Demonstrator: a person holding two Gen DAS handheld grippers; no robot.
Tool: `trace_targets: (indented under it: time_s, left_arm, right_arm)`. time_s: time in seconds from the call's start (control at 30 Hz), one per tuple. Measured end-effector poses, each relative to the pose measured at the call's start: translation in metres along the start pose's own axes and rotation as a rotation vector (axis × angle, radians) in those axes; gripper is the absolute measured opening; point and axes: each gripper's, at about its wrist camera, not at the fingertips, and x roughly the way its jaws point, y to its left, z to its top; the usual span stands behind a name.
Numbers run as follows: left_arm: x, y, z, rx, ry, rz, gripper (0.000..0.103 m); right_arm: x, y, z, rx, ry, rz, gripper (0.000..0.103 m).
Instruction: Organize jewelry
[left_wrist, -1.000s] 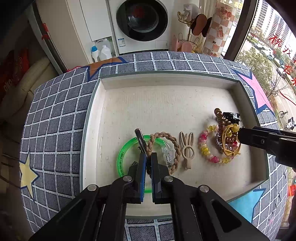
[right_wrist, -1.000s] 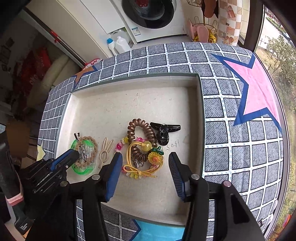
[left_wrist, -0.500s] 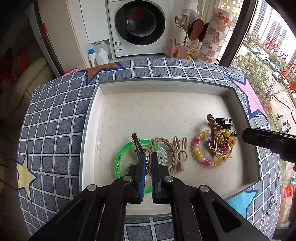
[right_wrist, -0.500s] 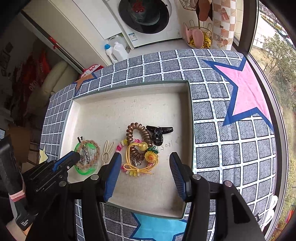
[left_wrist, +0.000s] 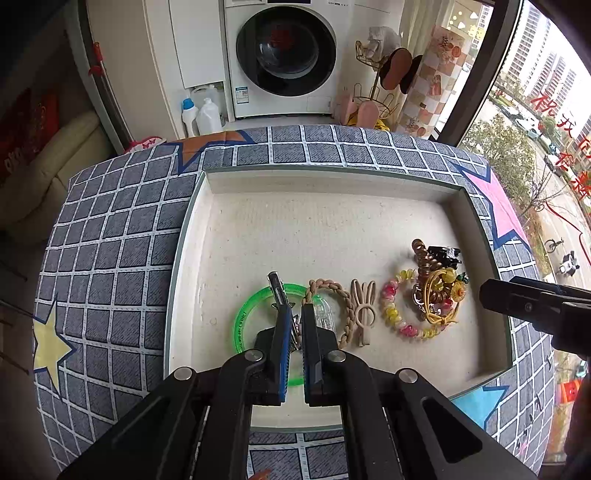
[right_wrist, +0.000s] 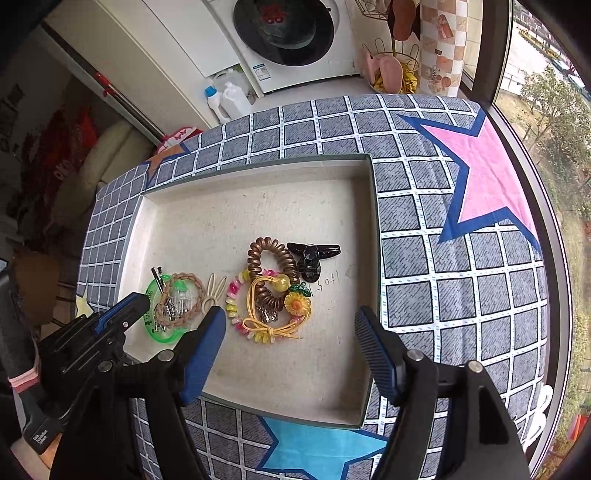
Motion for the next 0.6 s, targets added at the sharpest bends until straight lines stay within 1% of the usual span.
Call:
trace_targets:
  time_s: [0.07,0.1,0.2,0.23,0.27,0.3,0.43,0.53,0.6]
  left_arm:
    - [-0.004,0.000,0.000,0.000,-0.016,-0.018,0.017]
    - [-0.006,0.000,0.000,-0.001,-0.024,-0.027,0.017]
    - [-0.014,0.004,-0.001,-0.022,-0.055,-0.043,0.018]
    - [-0.015,0.006,0.000,-0.036,-0.064,-0.044,0.063]
    - [-0.014,0.008,0.000,-0.047,-0.049,-0.042,0.103]
    - [-0.008,0.010,-0.001,-0.062,-0.070,-0.042,0.103]
    - [0.028,0.006,-0.007,-0.067,-0.080,-0.055,0.103]
    - [0.058,-0.001,-0.012,-0.053,-0.092,-0.023,0.103]
    - [0.080,-0.008,-0.016,-0.019,-0.079,0.007,0.103]
  right_arm:
    - [-0.002,-0.001,-0.001,0.004,-0.002,-0.002,0.077]
    - [-0.003,-0.002,-0.002,0.007,-0.004,-0.001,0.079]
    - [-0.006,-0.003,-0.004,0.017,-0.010,0.007,0.079]
    - [-0.007,-0.003,-0.004,0.018,-0.012,0.006,0.079]
    - [-0.008,-0.003,-0.005,0.020,-0.014,0.008,0.079]
    - [-0.009,-0.003,-0.005,0.021,-0.016,0.009,0.079]
    - [-0.012,-0.003,-0.008,0.025,-0.021,0.017,0.079]
    - [-0.012,-0.001,-0.010,0.020,-0.022,0.014,0.079]
    - [-0.013,-0.001,-0.011,0.024,-0.022,0.017,0.079]
